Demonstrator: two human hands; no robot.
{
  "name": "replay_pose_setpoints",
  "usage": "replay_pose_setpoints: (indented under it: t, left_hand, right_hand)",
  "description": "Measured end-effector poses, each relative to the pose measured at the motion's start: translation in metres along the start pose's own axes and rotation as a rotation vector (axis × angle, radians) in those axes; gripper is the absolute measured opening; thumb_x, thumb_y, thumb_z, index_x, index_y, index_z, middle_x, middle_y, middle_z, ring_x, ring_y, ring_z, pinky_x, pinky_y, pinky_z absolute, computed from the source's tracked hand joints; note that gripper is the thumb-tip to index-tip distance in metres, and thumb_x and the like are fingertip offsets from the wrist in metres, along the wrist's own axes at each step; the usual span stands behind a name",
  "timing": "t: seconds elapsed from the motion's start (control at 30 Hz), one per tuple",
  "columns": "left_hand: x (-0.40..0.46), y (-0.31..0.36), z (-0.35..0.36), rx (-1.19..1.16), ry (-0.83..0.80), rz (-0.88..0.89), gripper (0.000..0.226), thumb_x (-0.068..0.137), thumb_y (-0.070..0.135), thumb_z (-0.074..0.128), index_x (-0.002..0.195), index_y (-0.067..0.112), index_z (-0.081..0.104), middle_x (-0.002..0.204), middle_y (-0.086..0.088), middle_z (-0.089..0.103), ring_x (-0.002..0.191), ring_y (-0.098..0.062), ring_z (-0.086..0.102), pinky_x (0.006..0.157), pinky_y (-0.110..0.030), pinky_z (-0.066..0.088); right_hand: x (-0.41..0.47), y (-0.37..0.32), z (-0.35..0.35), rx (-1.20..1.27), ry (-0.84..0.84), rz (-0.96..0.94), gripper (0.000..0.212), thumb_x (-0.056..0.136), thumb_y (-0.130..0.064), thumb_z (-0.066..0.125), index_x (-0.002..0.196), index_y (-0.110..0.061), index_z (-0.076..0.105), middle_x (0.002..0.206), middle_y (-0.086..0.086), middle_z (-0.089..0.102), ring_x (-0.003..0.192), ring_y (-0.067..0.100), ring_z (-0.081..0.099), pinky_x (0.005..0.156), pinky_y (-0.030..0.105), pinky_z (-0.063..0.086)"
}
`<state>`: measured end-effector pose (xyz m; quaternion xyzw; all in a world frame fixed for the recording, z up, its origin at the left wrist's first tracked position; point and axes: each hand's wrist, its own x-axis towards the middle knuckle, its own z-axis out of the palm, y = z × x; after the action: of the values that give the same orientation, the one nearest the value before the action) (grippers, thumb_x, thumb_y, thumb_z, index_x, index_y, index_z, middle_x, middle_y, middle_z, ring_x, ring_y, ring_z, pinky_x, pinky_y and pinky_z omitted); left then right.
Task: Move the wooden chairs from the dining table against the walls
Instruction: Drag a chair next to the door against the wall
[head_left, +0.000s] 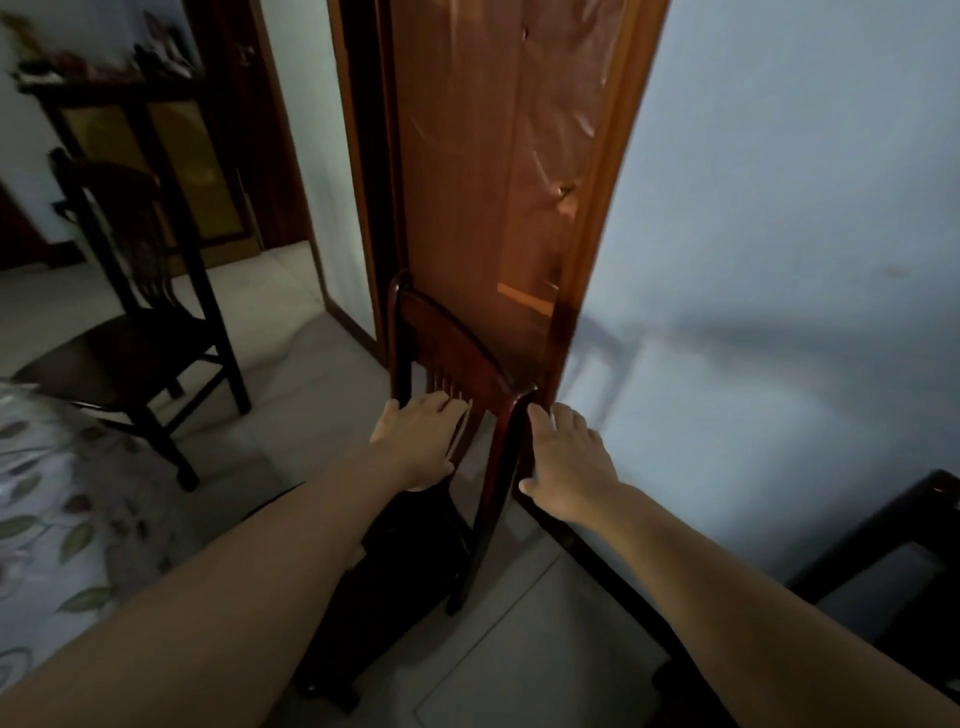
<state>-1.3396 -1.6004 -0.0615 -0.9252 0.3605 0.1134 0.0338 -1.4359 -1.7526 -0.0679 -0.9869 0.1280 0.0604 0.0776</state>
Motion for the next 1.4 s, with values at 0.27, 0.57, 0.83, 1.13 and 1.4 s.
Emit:
replay_pose_setpoints:
  t: [0.27,0.57,0.83,1.13,1.4]
  left_hand:
    - [0.070,-0.047,-0.006,-0.024,-0.004,-0.049,0.082,0.087,0.031,0.064,0.151,0.020,0.013,0.158,-0.005,0.019,0.144,-0.025,0.023,0.117,-0.047,0.023]
    - [0.192,-0.070,-0.014,0.059,-0.031,-0.034,0.089,0.085,0.020,0.065,0.153,0.022,0.008,0.161,-0.006,0.010,0.148,-0.025,0.013,0.118,-0.047,0.020]
    - [0.261,-0.086,-0.014,0.254,-0.077,-0.062,0.074,0.085,0.018,0.063,0.148,0.019,0.025,0.158,-0.007,0.018,0.148,-0.028,0.009,0.117,-0.052,0.013]
    - [0.272,-0.106,-0.002,0.361,0.160,0.185,0.032,0.096,0.010,0.038,0.126,0.012,0.048,0.125,-0.008,0.055,0.119,-0.027,0.048,0.103,-0.037,0.032]
    - [0.240,-0.128,-0.009,0.356,0.162,0.376,0.022,0.094,0.009,0.046,0.113,0.013,0.055,0.110,-0.004,0.063,0.106,-0.025,0.057,0.092,-0.033,0.039]
  right_hand:
    - [0.102,-0.020,0.003,0.024,0.005,-0.037,0.089,0.085,-0.036,0.066,0.150,-0.015,0.009,0.150,0.016,0.024,0.139,0.034,0.027,0.114,0.043,0.028]
    - [0.226,-0.008,0.013,0.113,-0.109,-0.028,0.082,0.088,-0.034,0.064,0.148,-0.009,0.014,0.147,0.018,0.028,0.134,0.033,0.035,0.108,0.040,0.035]
    - [0.266,-0.009,0.027,0.310,-0.215,-0.024,0.052,0.091,-0.020,0.059,0.134,-0.012,0.031,0.119,0.012,0.060,0.105,0.031,0.063,0.083,0.039,0.052]
    - [0.272,-0.013,0.025,0.585,-0.338,0.211,0.031,0.087,-0.008,0.054,0.117,-0.014,0.055,0.105,0.007,0.064,0.092,0.022,0.063,0.074,0.028,0.051]
    - [0.235,-0.047,0.022,0.597,-0.325,0.230,0.035,0.083,0.001,0.055,0.114,-0.014,0.055,0.096,0.006,0.062,0.087,0.023,0.064,0.075,0.032,0.056]
